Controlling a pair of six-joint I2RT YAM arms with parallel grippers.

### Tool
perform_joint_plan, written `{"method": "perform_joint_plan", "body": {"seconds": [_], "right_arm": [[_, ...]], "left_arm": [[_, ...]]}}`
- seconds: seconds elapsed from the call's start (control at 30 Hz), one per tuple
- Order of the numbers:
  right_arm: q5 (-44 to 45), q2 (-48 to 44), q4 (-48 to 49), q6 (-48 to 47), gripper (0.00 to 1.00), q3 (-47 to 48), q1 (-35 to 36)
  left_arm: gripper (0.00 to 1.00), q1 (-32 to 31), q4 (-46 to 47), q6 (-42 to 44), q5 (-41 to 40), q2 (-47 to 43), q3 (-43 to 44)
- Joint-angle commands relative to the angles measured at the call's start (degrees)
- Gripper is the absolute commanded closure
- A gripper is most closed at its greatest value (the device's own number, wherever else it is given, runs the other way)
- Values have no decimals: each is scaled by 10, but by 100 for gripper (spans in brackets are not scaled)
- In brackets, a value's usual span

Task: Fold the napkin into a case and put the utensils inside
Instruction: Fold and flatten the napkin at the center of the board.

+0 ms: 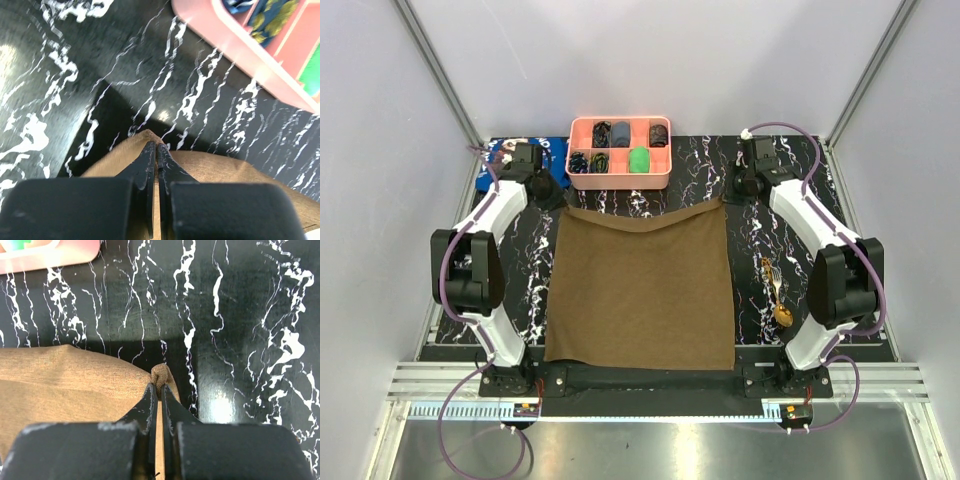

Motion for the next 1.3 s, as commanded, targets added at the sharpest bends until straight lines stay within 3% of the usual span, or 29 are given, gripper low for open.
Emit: {"method": "perform_joint_plan", "body": {"seconds": [0.0,0.33,0.43,0.57,0.7,0.83,0.97,1.27], "right_arm": [[-15,21,37,-19,100,49,-16],[-39,89,3,-31,100,135,-23],[-56,66,-22,-20,100,129,-23],[-107,-12,-50,10,100,43,-22],[-124,-114,-61,38,100,-55,-23],[-124,-131,-39,51,100,-79,-23],[-108,-77,-27,50,100,8,-25],[-119,99,-6,53,100,199,-35]], "left_arm": [[100,9,56,27,22,10,60],[100,36,26,28,52,54,97],[100,37,1,26,59,38,85],[100,37,-47,28,73,-30,44],[100,36,-68,31,59,-126,-62],[100,38,-63,23,39,-184,-107],[100,41,-47,15,42,-157,-64],[100,63,-49,-2,30,-5,148]]}}
